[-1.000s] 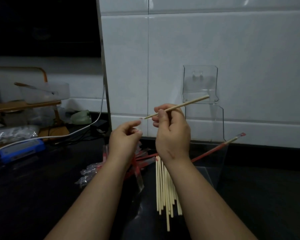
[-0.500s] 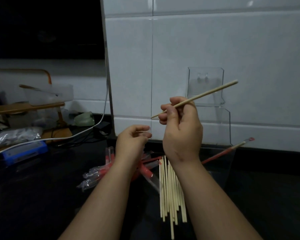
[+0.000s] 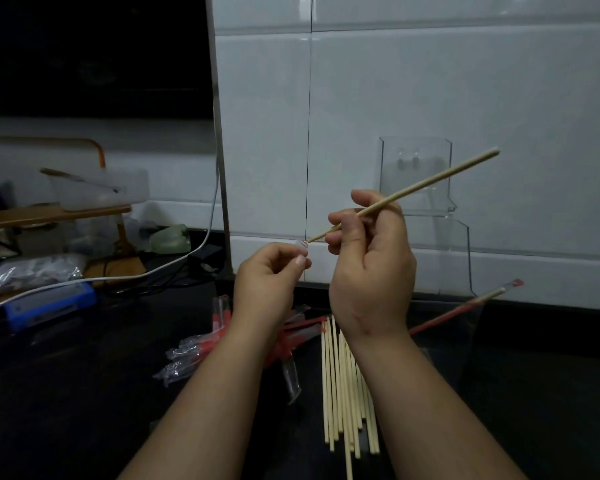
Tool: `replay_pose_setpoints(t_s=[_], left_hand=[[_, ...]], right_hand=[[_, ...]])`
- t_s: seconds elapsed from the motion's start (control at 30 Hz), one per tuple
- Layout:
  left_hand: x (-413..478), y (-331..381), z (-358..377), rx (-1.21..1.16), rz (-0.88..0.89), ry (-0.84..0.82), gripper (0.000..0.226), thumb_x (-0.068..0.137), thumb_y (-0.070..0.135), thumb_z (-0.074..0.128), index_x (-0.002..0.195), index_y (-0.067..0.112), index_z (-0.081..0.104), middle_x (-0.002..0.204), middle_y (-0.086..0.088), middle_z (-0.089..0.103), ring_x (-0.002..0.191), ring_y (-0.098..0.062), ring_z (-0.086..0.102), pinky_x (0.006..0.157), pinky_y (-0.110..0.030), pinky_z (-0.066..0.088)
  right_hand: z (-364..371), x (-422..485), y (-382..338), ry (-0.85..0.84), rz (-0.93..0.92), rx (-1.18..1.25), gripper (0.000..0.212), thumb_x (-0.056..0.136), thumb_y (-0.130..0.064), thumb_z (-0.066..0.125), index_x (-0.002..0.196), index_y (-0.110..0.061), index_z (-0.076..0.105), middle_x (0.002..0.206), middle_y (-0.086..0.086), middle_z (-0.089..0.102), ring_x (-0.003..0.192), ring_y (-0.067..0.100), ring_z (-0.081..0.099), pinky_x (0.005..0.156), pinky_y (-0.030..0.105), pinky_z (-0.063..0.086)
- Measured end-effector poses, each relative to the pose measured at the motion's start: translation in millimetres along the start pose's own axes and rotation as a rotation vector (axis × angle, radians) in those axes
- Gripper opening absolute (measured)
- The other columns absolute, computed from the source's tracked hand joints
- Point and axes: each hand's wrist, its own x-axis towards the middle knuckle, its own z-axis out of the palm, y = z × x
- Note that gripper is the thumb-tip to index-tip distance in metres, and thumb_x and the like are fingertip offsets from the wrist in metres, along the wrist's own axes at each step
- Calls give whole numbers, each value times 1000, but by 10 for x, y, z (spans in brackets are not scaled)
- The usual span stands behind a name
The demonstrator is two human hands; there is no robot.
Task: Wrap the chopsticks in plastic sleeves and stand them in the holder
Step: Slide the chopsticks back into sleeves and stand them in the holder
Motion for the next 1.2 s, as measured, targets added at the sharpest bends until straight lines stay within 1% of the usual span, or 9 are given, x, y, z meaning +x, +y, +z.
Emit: replay_pose_setpoints(t_s=[0.13,0.4,0.47,0.6,0.7,0.83,1.03,1.13,1.2], left_hand=[[1,3,2,-17,15,-1,18,95,6,61,89,20,71,89,5,74,86,0,68,74,-13,53],[-8,8,-4,-6,31,-26,15,95,7,61,94,16,72,94,6,73,87,2,68,75,-13,53],[-5,7,-2,-20,27,-32,14,94,7,62,93,16,72,91,4,74,88,-2,69,77,-17,53],[0,-2,2,-36,30,-68,10,94,8,65,95,14,73,91,-2,75,92,-14,71,86,-36,57],[-12,11,-5,-36,60,-93,9,92,9,68,96,15,74,91,-4,75,93,-22,71,88,-47,57],[-32,51,-24,20,86,-130,11,90,11,70,97,18,76,92,-4,75,93,-24,70,86,-51,57],[-51,87,-20,67,62,-122,13,89,10,69,98,16,76,92,2,75,92,-11,70,90,-40,57],[-67,109,-39,29,65,-119,13,88,9,71,99,15,75,92,1,76,93,-12,71,90,-41,57],[-80,118,-38,30,61,-140,17,89,10,70,104,15,74,96,2,76,94,-11,71,91,-40,57]], right_hand=[[2,-2,8,22,-5,1,24,103,-14,46,109,-37,49,90,-5,66,80,10,66,72,20,55],[1,-2,-9,11,3,-16,28,102,-14,46,106,-42,47,89,-4,66,79,10,66,70,19,55],[2,-1,5,-5,19,-37,29,102,-14,46,106,-43,47,90,-5,66,80,9,66,71,21,56],[5,-7,31,-65,52,-79,24,102,-13,45,113,-33,51,92,-7,66,81,7,65,73,23,55],[1,1,28,-81,77,-67,28,101,-14,47,126,-24,53,91,-6,66,81,5,65,71,18,54],[-32,28,-1,-53,50,-77,38,100,-14,49,137,-22,45,85,-6,66,79,0,65,67,9,49],[-70,68,-4,9,74,-20,36,100,-13,50,132,-30,42,86,-6,68,75,2,66,64,11,49],[-61,51,-21,-18,60,-15,35,100,-13,50,131,-28,44,87,-2,67,71,3,65,61,8,46],[-55,39,-34,-32,41,-33,35,100,-15,49,133,-25,45,87,-2,66,74,5,64,63,11,49]])
